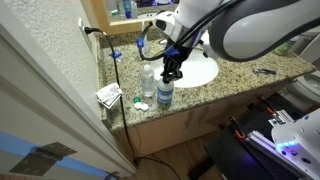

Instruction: Pick up the soap bottle and move to forward.

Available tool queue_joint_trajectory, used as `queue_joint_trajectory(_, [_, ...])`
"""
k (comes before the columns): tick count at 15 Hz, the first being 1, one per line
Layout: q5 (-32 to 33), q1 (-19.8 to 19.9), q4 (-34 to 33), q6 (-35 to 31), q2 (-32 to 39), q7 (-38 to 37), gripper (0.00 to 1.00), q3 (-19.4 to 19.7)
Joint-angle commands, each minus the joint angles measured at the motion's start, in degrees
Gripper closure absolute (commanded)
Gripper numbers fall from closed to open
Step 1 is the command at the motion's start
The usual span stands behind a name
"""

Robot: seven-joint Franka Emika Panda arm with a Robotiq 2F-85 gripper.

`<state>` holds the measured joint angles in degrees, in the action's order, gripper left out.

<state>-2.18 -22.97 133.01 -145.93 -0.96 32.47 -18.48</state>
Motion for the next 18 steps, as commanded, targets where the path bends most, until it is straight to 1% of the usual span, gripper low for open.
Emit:
queue_joint_trajectory(1, [0.4,0.8,-0.1,-0.4,0.6,-2.2,0.92,-0.6])
queue_joint_trajectory(3, [-1.3,0.7,0.0,-2.4,0.9,-3.7,0.92,-0.7])
queue_joint_trajectory(4, [-5.3,1.4,-0.9,3.1,-4.9,-0.6,0.92,0.2])
queue_joint_trajectory(7, [-6.3,3.1,-2.2,7.1,-10.2,-3.9,0.92,2.8])
queue_joint_trajectory(9, [-4.8,4.5,-3.4,11.0,-14.6,-6.8,0.92,5.2])
queue_joint_trajectory(10, [-1.9,5.7,-3.8,14.0,-17.3,-9.6,0.92,5.9])
queue_joint_trajectory(12, [0.4,6.3,-4.6,20.4,-21.9,-9.8,0.92,7.6])
queue_joint_trajectory(13, [-0.9,5.1,-4.7,15.9,-17.7,-9.0,0.7,7.4])
queue_joint_trajectory(14, [-0.3,5.5,-4.8,18.3,-19.9,-9.1,0.7,8.1])
queue_joint_trajectory(15, [-0.2,5.6,-4.8,19.7,-21.5,-9.1,0.92,8.4])
queue_joint_trajectory(16, [0.9,6.2,-4.6,19.2,-20.5,-9.7,0.92,8.3])
queue_joint_trajectory(17, [1.8,7.4,-5.2,18.0,-19.1,-10.9,0.92,8.6])
queue_joint_trajectory(18, [2.3,8.4,-6.3,18.4,-17.8,-11.7,0.92,9.4])
